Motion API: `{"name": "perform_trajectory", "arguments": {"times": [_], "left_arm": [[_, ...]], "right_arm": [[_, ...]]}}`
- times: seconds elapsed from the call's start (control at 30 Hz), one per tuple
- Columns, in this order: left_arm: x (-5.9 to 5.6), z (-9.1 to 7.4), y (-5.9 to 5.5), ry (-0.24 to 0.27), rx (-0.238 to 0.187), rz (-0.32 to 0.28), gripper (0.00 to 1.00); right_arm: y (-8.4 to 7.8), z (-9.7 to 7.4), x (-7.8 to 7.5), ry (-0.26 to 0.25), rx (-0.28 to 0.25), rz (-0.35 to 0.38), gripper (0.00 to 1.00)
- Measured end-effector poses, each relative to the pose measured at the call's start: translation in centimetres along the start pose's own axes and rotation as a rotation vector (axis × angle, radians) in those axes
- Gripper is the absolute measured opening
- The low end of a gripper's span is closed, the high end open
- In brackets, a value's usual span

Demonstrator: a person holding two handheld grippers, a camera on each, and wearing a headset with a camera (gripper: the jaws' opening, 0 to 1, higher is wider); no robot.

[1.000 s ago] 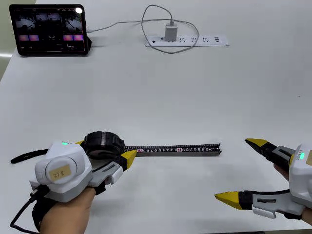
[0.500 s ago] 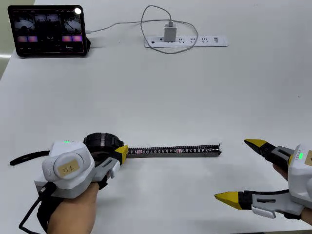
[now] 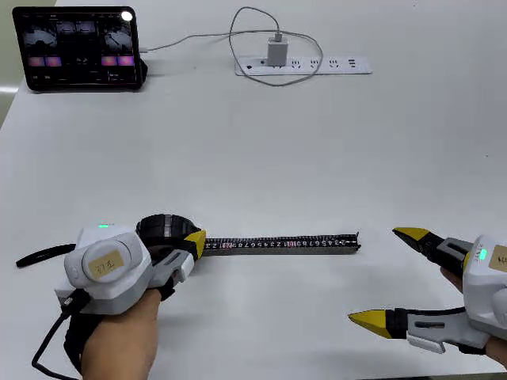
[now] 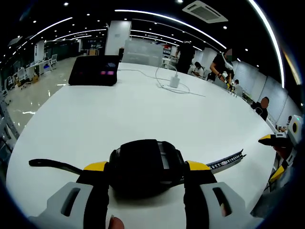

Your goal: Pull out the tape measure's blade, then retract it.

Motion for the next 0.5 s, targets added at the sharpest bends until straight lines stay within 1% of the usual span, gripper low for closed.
{"name": "perform_trajectory", "arguments": {"times": [0.2,0.5], "left_arm": [[0.1,0.1,0.1,0.001,0.013,0.015,0.59],[0.1,0.0,0.1,0.001,0.026,0.015,0.59]], "right_arm": [[0.0,0.2,-0.7,-0.002,0.011,-0.022,0.78],[0.1,0.6,-2.7,0.010,0.043,-0.067,0.70]]}}
Point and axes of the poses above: the centre of the closed fingertips' face, and the gripper's own axes: z roughly forward along the fingers, x roughly to its left, y roughly out of its top, the point moved 10 cm from there along -z, roughly backward along the fingers, and after that the axes turned 8 degrees about x, right-handed, at the moved point
